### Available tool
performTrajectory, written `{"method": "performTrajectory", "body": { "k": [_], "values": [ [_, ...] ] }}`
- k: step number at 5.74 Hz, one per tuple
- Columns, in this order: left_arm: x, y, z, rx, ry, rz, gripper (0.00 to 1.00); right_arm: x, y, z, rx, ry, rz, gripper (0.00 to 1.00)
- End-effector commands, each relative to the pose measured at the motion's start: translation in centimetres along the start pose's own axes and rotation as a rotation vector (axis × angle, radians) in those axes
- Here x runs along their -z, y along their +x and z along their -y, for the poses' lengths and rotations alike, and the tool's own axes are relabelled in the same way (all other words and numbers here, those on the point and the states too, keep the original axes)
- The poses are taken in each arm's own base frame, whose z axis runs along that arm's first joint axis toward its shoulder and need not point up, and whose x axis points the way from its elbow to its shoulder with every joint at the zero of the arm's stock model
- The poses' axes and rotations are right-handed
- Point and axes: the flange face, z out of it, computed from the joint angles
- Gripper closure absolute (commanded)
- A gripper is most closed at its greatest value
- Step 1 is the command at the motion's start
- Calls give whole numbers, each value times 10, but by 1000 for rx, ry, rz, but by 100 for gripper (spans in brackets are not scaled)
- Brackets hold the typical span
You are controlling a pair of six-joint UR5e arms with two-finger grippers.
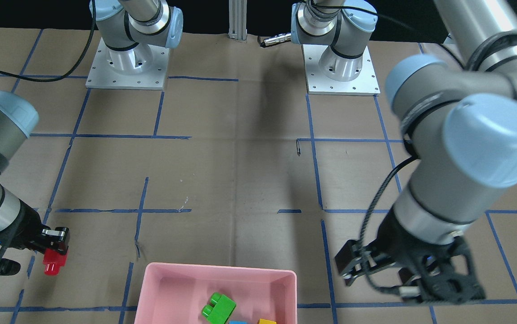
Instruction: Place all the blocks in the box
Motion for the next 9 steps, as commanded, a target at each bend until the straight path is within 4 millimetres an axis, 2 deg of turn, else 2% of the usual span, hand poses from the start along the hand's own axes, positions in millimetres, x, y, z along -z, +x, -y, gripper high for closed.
{"method": "performTrajectory", "body": {
  "k": [1,2,3,4,5,6,7,8,9],
  "values": [
    [20,-27,-58,-26,-111,25,1,70,-44,7,-57,-74,13,89],
    [22,-23,-121,-23,-157,18,1,79,-96,14,-148,-77,66,89],
    [38,-20,-168,-19,-146,22,1,69,-151,20,-257,-90,180,89],
    [47,-9,-186,-33,-147,18,1,60,-209,36,-319,-52,336,89],
    [52,4,-196,-58,-151,16,1,27,-259,53,-328,18,395,89],
    [60,6,-206,-64,-142,15,1,4,-285,68,-332,76,426,88],
    [72,5,-211,-71,-125,15,1,-11,-286,80,-328,87,430,88],
    [75,2,-211,-65,-117,15,1,-14,-286,80,-326,83,423,84],
    [76,-1,-210,-94,-116,16,1,-14,-283,80,-321,87,409,15]
  ]
}}
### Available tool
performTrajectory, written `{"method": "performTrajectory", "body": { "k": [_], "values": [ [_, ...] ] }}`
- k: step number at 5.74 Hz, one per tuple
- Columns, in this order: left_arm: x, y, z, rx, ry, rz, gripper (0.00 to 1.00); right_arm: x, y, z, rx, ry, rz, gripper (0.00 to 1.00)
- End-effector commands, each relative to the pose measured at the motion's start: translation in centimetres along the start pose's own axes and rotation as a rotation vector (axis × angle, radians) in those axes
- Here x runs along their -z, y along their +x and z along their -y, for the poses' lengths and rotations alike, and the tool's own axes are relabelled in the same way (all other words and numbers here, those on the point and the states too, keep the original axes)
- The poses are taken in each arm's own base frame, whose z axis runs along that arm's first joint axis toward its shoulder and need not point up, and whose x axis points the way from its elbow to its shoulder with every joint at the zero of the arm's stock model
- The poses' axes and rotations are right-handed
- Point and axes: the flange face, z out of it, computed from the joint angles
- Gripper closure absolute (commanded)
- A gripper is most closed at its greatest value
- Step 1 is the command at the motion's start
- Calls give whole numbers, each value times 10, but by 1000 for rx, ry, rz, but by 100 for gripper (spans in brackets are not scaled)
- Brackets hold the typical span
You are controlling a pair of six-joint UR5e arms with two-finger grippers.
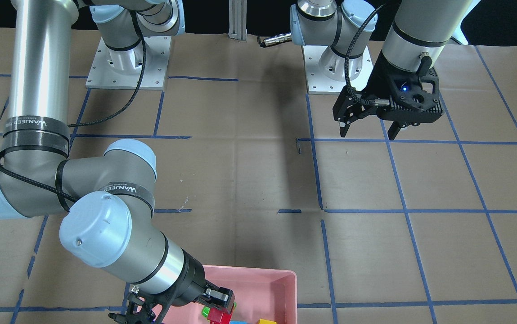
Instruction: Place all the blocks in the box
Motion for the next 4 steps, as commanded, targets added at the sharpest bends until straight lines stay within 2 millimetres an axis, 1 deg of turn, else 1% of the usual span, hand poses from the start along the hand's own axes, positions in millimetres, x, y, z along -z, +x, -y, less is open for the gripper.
{"method": "performTrajectory", "body": {
  "k": [1,2,3,4],
  "values": [
    [3,-1,-2,-26,4,1,1,-1,2,2,18,4,-12,0],
    [6,-1,-6,-26,8,2,1,3,4,5,46,9,-10,0],
    [4,-2,-9,-25,-4,1,1,23,-4,4,76,28,-11,0],
    [6,-2,-8,-23,2,0,1,66,11,0,143,16,-201,0]
  ]
}}
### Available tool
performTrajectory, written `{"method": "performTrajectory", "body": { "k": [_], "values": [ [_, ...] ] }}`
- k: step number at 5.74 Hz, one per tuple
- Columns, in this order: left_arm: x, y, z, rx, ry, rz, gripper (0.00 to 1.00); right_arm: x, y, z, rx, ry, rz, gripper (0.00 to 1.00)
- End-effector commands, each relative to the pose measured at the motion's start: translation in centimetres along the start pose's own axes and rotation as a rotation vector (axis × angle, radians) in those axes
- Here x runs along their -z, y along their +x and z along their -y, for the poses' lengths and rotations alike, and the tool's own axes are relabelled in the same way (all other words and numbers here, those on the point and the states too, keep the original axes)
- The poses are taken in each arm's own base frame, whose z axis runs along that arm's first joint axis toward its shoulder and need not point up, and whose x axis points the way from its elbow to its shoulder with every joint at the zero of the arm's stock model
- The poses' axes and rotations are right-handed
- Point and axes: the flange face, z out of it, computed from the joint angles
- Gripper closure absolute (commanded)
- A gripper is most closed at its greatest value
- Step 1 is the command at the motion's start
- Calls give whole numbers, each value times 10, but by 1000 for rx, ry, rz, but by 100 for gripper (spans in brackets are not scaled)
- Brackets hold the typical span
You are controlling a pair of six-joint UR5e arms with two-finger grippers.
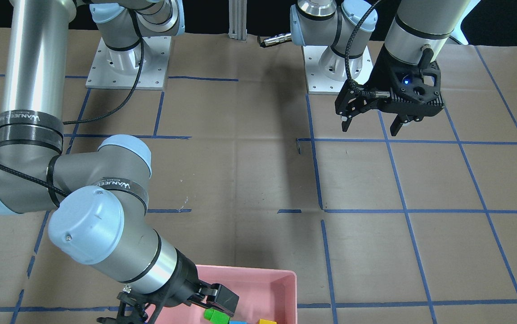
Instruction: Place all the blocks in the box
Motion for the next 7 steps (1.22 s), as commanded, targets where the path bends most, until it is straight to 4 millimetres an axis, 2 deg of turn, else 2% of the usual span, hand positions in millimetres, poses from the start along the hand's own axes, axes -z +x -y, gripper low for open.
{"method": "performTrajectory", "body": {
  "k": [1,2,3,4,5,6,7],
  "values": [
    [1,0,0,0,2,-1,1,87,15,-26,67,-74,-171,0],
    [1,0,0,1,3,-1,1,143,17,-51,96,-136,-192,0],
    [1,0,0,1,3,-1,1,193,24,-86,129,-200,-234,0],
    [0,0,0,1,2,-2,1,219,42,-123,141,-191,-330,1],
    [-1,0,0,1,0,-3,1,217,74,-173,130,-218,-384,1],
    [-1,0,0,1,0,-3,1,204,100,-210,133,-203,-420,1],
    [-1,0,0,1,-1,-3,1,192,117,-242,131,-204,-421,2]
  ]
}}
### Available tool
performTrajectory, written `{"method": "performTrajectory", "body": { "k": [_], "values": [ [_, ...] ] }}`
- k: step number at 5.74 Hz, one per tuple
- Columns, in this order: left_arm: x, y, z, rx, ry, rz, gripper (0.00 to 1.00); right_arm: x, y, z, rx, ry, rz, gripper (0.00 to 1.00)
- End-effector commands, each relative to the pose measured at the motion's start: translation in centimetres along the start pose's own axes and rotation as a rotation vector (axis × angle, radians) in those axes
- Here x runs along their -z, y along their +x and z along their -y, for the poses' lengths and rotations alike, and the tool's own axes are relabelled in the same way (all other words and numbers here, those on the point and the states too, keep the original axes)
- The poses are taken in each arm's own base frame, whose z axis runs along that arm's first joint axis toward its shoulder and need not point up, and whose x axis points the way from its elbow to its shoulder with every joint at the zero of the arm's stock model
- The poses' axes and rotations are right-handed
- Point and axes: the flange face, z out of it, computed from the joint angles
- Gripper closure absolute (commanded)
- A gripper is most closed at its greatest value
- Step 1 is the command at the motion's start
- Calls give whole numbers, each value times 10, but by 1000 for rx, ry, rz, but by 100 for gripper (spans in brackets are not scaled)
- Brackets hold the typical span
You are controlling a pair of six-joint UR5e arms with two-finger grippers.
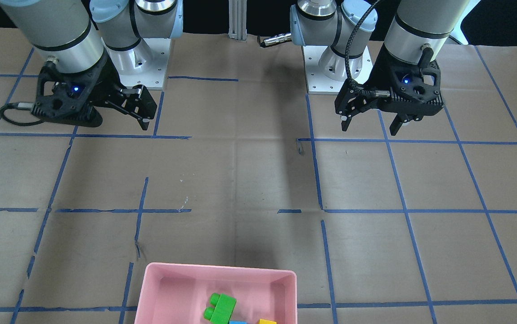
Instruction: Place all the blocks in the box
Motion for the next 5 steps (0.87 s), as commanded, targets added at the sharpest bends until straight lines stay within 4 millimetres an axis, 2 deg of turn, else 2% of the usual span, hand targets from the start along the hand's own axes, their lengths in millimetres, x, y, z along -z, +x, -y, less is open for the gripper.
{"method": "performTrajectory", "body": {
  "k": [1,5],
  "values": [
    [-1,0,0,0,-1,-2,1,-32,8,-35,7,29,-6,1],
    [-1,1,0,12,-3,-10,1,-32,3,-37,46,83,-1,0]
  ]
}}
